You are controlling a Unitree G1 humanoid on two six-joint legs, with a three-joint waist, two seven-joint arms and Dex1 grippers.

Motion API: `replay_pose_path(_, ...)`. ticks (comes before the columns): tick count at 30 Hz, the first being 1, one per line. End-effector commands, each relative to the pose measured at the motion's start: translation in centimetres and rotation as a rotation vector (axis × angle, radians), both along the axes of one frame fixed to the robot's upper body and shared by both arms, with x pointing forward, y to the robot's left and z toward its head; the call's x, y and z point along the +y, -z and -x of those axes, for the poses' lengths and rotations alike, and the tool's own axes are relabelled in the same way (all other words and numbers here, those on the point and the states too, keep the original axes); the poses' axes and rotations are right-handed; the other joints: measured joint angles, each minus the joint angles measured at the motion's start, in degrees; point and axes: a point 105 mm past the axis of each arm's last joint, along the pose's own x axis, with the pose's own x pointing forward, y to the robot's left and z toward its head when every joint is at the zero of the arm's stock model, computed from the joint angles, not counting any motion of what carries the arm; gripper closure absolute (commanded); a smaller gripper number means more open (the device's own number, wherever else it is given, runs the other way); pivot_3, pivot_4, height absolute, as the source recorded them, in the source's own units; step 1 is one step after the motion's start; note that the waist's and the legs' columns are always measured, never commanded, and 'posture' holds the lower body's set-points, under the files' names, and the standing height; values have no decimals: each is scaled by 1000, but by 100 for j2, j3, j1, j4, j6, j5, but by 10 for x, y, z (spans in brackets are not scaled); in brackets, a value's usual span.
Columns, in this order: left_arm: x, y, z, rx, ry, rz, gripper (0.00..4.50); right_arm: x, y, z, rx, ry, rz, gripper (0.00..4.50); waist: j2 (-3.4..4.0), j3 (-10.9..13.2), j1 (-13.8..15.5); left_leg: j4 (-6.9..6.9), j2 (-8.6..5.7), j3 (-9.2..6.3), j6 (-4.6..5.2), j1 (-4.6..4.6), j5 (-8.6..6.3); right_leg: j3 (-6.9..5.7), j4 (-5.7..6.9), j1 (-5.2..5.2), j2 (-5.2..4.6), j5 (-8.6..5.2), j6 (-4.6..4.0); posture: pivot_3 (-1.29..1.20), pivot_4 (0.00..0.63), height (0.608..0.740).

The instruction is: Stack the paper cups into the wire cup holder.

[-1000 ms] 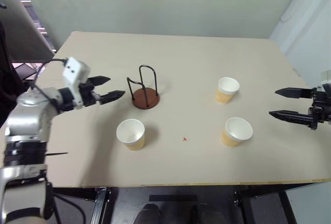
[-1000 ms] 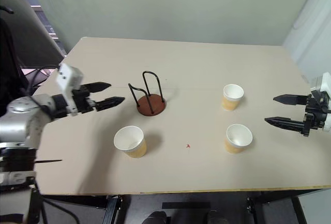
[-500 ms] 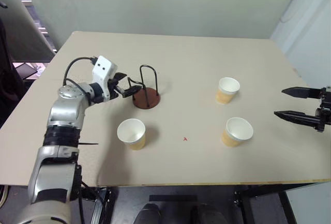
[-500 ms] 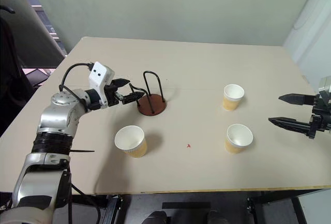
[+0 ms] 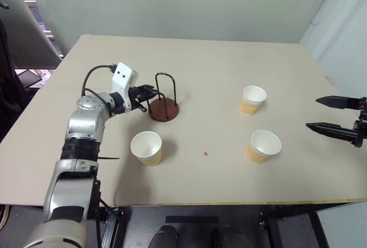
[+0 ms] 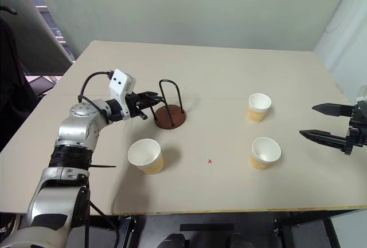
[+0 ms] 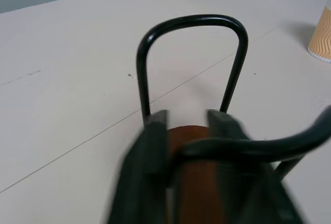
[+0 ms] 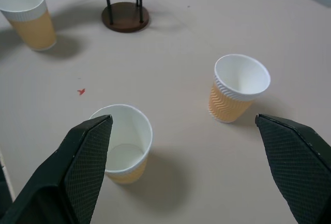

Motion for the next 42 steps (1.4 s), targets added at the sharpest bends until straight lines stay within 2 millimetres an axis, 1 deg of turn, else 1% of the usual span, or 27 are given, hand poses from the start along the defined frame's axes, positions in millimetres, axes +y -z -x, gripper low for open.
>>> replay_pose_path(1,0,-26,0,-83,8,9,4481,0,-14,3,-51,0,9,0,0,0,0,1,-1,0,0,0,0,0,0,0,0,0,1,0,150,740)
replay_pose_path(4,-6,-29,5,-86,55,19,4481,0,-13,2,-51,-1,9,0,0,0,1,3,-1,0,1,0,0,0,0,1,0,1,3,0,150,740)
replay_pose_path(6,-15,-35,13,-90,124,36,4481,1,-13,1,-51,-2,10,0,-1,1,2,4,-1,0,1,-1,0,1,0,2,0,1,3,0,150,740)
replay_pose_path(10,-37,-46,34,-103,285,20,4481,2,-13,1,-48,-12,9,0,-2,1,7,10,-3,0,5,-6,-2,0,0,1,1,2,5,0,150,740)
replay_pose_path(14,-58,-55,55,-114,434,-16,4481,7,-11,6,-33,-49,18,0,-1,1,6,11,-4,1,7,-6,-4,0,-2,1,1,2,6,0,150,740)
replay_pose_path(16,-70,-53,67,-114,520,-61,4481,9,-10,8,-27,-67,22,0,-1,1,5,13,-4,1,8,-5,-4,0,-1,3,1,2,6,0,150,740)
replay_pose_path(18,-83,-45,81,-99,621,-122,4481,16,-7,11,-13,-105,29,0,-1,1,4,17,-4,2,10,-4,-5,2,0,4,1,2,7,0,150,740)
replay_pose_path(21,-100,-34,101,-62,760,-167,4481,28,-3,18,12,-161,47,0,-1,1,1,18,-5,5,12,-2,-6,2,-1,6,1,1,8,0,150,740)
replay_pose_path(23,-110,-27,111,-49,827,-195,4481,34,-1,22,28,-189,59,0,-1,1,-1,21,-5,5,14,-2,-8,2,-1,7,0,1,8,0,150,740)
replay_pose_path(29,-125,-12,117,-36,912,-245,4481,51,2,36,68,-273,55,0,-1,1,-3,40,-5,6,22,1,-12,4,-1,20,-2,2,11,0,150,740)
replay_pose_path(35,-127,1,123,-29,971,-254,4481,63,6,42,73,-303,44,0,-1,1,-4,48,-5,5,27,2,-15,4,-1,26,-4,0,15,0,150,740)
replay_pose_path(39,-128,15,121,-51,988,-287,4481,68,11,44,85,-310,46,0,-1,1,-3,49,-7,4,29,1,-16,5,-2,27,-7,-1,18,0,150,740)
replay_pose_path(42,-130,24,114,-62,969,-297,4481,69,11,44,83,-302,45,0,-1,1,-4,52,-8,3,32,2,-18,6,-3,31,-11,-1,21,0,150,740)
